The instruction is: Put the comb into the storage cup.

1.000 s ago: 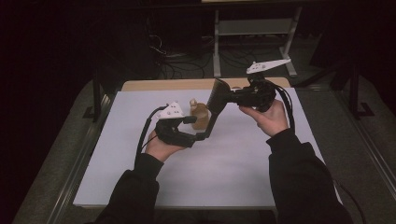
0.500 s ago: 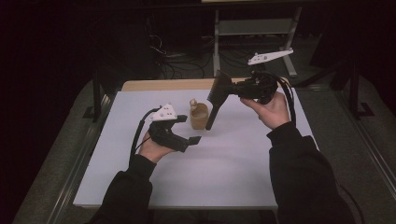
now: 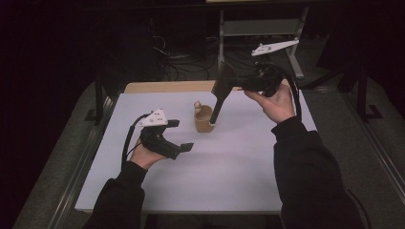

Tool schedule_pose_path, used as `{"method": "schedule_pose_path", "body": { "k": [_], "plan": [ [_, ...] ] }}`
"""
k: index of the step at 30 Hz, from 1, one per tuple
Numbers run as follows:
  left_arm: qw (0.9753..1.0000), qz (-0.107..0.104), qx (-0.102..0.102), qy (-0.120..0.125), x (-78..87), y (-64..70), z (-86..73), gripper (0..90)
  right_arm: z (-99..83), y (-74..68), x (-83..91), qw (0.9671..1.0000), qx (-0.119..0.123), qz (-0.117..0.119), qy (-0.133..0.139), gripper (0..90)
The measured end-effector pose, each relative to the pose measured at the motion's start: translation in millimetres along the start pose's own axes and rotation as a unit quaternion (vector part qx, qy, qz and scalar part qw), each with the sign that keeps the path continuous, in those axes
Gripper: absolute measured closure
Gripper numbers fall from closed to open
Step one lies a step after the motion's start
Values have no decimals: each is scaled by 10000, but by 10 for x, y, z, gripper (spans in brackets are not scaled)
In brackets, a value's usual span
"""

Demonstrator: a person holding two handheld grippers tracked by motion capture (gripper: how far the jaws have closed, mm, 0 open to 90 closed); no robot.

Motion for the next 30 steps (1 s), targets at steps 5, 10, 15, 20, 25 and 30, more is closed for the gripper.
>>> {"method": "schedule_pose_path", "body": {
  "k": [5,10,15,20,25,30],
  "plan": [
    [9999,92,93,-4,80,-90,-124,0,64,25,12,9999,45,-111,33,831],
    [9997,208,155,28,152,-163,-221,0,133,59,28,9996,84,-215,145,831],
    [9992,301,245,133,231,-226,-300,0,189,106,23,9993,96,-301,220,831],
    [9987,361,300,173,293,-275,-383,0,239,131,1,9991,115,-336,249,830],
    [9984,392,361,168,339,-310,-454,0,274,154,-24,9989,125,-391,233,830],
    [9978,467,443,183,420,-364,-584,0,290,217,-66,9986,87,-421,297,830]
  ]
}}
Point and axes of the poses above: each handheld gripper's, and its own axes: x roughly backward along the jaws, z roughly out of its top, y roughly to its right, the point moved 7 cm from there along -x, roughly forward along the jaws, and after that the axes turned 12 degrees about z, right-handed, at the moved point
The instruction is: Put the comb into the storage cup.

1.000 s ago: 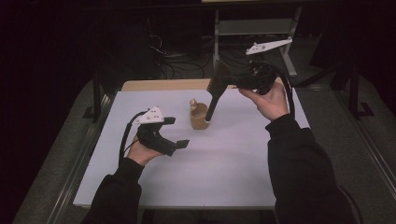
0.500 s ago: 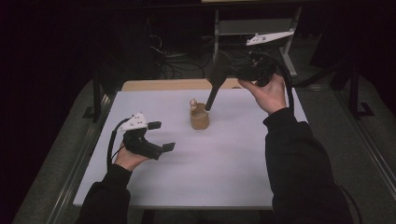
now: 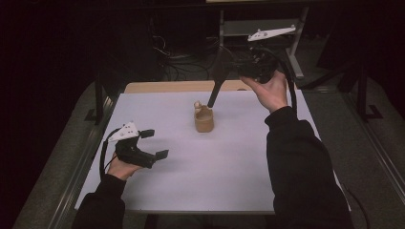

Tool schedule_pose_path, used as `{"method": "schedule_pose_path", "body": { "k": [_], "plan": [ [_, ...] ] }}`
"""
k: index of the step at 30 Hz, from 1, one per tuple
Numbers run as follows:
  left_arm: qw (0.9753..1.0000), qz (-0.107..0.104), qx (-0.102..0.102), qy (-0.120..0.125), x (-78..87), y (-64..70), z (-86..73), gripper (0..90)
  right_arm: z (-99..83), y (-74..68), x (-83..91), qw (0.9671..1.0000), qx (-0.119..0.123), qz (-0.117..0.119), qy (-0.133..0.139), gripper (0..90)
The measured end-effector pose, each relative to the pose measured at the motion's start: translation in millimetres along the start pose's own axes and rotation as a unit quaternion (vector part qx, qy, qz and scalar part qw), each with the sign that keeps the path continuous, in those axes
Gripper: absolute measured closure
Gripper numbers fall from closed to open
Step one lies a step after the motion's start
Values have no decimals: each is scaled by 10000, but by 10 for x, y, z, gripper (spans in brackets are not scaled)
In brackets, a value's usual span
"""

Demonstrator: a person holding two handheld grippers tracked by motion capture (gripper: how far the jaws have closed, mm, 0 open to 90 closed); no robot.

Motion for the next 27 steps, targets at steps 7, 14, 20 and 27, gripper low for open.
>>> {"method": "schedule_pose_path", "body": {
  "k": [7,14,20,27],
  "plan": [
    [9996,153,170,174,109,-89,-119,0,-41,81,-100,10000,-1,-48,-53,830],
    [9989,278,282,233,194,-165,-194,0,-63,149,-157,10000,12,-65,-71,830],
    [9988,290,293,270,225,-192,-250,0,-101,197,-210,9999,-23,-71,-99,830],
    [9982,405,278,338,262,-247,-331,0,-171,251,-274,9998,-104,-53,-140,830]
  ]
}}
Point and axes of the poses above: each handheld gripper's, and its own axes: x roughly backward along the jaws, z roughly out of its top, y roughly to its right, the point moved 7 cm from there along -x, roughly forward along the jaws, and after that the axes turned 12 degrees about z, right-handed, at the moved point
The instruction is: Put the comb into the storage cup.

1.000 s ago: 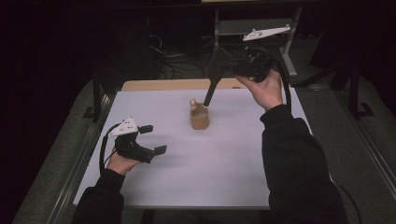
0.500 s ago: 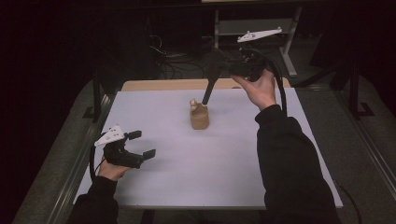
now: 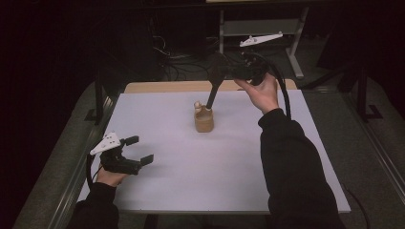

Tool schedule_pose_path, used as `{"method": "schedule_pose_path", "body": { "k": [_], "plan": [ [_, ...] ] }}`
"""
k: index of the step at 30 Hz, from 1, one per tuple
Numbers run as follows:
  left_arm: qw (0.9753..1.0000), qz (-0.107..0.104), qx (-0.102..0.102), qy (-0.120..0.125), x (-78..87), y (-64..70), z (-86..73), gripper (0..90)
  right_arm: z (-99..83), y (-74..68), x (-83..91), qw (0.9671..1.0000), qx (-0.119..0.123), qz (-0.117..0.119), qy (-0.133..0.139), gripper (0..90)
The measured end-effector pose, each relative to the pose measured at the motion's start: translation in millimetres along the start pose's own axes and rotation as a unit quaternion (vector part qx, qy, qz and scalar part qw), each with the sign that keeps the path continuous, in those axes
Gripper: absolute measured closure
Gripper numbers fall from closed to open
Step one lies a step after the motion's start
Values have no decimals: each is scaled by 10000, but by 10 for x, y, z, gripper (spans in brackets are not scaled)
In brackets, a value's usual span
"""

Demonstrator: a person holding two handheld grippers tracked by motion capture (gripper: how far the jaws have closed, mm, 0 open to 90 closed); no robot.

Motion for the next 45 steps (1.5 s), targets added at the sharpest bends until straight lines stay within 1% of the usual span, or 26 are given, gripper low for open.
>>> {"method": "schedule_pose_path", "body": {
  "k": [2,6,9,10,13,18,22,33,42,45],
  "plan": [
    [10000,13,-9,17,7,-5,-10,0,-19,16,-17,10000,-21,5,1,829],
    [10000,54,-20,-25,10,-21,-45,0,-80,63,-60,10000,-70,6,-26,829],
    [10000,49,20,-21,17,-23,-55,0,-120,90,-83,9999,-98,-14,-60,829],
    [10000,60,42,-8,19,-24,-57,0,-164,119,-102,9998,-136,-64,-106,829],
    [10000,74,44,-11,22,-28,-72,0,-211,152,-113,9997,-211,-42,-69,829],
    [10000,80,34,-28,20,-25,-86,0,-261,191,-131,9997,-249,-23,-20,829],
    [9999,93,25,-47,13,-27,-98,0,-280,200,-153,9996,-268,-20,-29,829],
    [9999,84,34,-62,3,-24,-120,0,-341,200,-314,9996,-261,44,-107,829],
    [9999,65,39,-75,3,-22,-125,0,-436,213,-423,9992,-361,98,-122,829],
    [9999,62,55,-61,8,-24,-123,0,-476,236,-443,9987,-479,123,-101,828]
  ]
}}
Point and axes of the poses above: each handheld gripper's, and its own axes: x roughly backward along the jaws, z roughly out of its top, y roughly to its right, the point moved 7 cm from there along -x, roughly forward along the jaws, and after that the axes turned 12 degrees about z, right-handed, at the moved point
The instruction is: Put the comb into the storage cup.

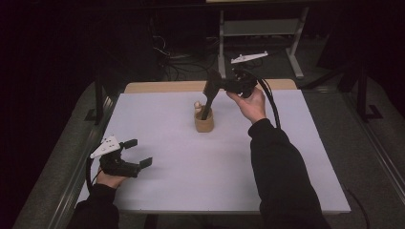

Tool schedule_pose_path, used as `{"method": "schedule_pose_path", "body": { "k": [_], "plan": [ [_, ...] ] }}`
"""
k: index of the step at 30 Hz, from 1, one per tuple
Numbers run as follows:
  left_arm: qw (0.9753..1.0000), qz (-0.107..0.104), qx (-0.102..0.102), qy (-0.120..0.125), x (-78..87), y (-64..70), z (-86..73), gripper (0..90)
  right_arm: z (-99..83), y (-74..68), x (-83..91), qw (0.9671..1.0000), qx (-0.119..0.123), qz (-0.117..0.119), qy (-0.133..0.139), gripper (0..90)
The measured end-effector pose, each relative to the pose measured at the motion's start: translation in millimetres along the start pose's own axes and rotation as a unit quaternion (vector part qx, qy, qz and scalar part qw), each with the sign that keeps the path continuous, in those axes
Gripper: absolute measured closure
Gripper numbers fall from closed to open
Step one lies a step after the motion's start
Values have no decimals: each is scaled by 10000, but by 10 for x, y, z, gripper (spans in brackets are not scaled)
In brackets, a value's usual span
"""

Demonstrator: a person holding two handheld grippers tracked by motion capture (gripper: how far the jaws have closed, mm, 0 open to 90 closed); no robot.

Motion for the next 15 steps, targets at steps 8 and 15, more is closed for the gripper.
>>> {"method": "schedule_pose_path", "body": {
  "k": [8,15],
  "plan": [
    [10000,11,1,14,10,-2,-3,0,-91,66,-52,9997,-237,-55,61,828],
    [10000,34,25,64,32,-26,-8,0,-200,148,-90,9983,-548,-38,200,827]
  ]
}}
Point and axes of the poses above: each handheld gripper's, and its own axes: x roughly backward along the jaws, z roughly out of its top, y roughly to its right, the point moved 7 cm from there along -x, roughly forward along the jaws, and after that the axes turned 12 degrees about z, right-handed, at the moved point
